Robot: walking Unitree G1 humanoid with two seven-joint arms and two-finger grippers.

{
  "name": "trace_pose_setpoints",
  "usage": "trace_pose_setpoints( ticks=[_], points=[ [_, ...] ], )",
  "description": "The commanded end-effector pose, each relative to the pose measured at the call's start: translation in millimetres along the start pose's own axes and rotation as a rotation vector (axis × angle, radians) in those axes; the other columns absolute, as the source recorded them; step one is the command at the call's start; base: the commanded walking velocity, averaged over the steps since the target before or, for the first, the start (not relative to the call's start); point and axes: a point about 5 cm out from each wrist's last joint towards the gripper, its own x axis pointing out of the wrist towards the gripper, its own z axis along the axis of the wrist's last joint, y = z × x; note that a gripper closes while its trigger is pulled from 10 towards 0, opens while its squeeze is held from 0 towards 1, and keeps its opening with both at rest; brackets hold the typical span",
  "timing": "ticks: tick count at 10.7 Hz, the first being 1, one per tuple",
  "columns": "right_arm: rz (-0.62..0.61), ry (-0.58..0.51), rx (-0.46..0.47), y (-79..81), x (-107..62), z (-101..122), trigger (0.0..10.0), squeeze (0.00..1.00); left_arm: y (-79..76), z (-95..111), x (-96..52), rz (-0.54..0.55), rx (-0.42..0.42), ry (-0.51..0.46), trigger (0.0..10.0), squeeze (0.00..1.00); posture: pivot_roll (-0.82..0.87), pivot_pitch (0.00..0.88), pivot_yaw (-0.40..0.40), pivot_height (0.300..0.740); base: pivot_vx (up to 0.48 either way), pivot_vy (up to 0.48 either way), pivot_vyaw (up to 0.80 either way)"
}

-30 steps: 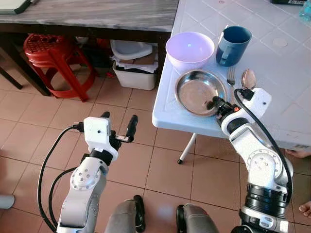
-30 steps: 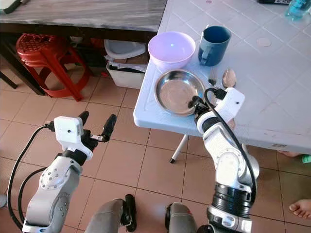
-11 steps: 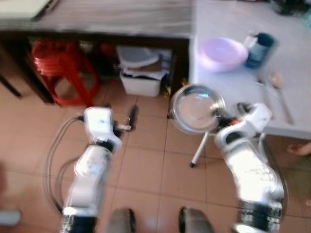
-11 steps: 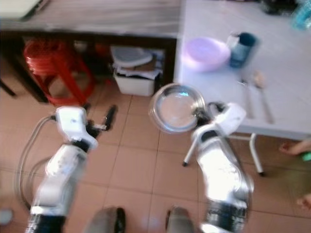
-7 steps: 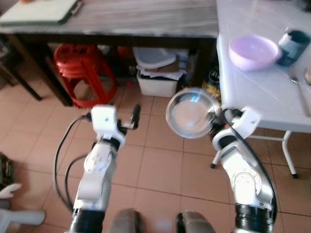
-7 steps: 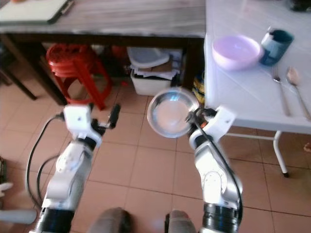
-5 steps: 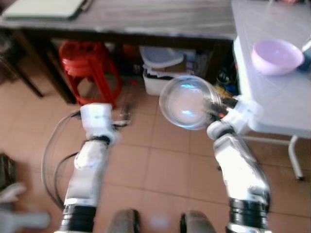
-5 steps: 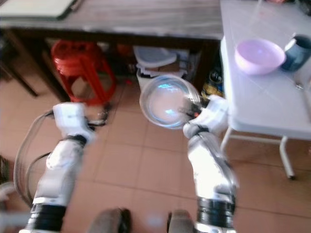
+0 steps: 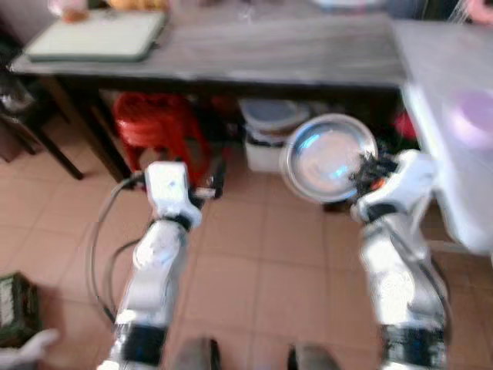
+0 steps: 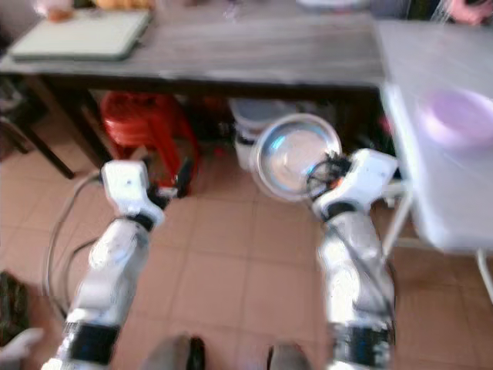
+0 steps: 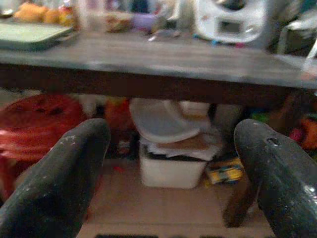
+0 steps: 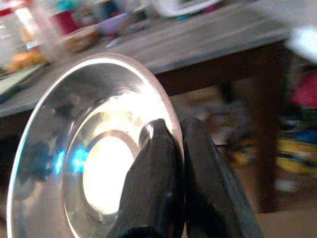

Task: Setting the table

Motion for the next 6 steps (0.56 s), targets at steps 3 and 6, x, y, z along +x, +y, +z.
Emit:
trace_pose_setpoints(
  ticks=[3, 6],
  points=[
    [-0.018, -0.050, -0.025, -5.4, 4.4, 7.3, 0.0, 0.00, -6.5, 1.2, 2.4, -0.034, 0.013, -0.013, 10.0, 0.00, -0.06, 0.107, 0.070, 0.740, 0.396, 0.212, 0.00],
    [-0.023, -0.059, -0.029, -4.3, 5.7, 7.7, 0.0, 0.00, -13.8, -0.1, -0.9, -0.061, 0.007, -0.007, 10.0, 0.00, -0.06, 0.111, 0.074, 0.740, 0.480, 0.000, 0.00]
  ],
)
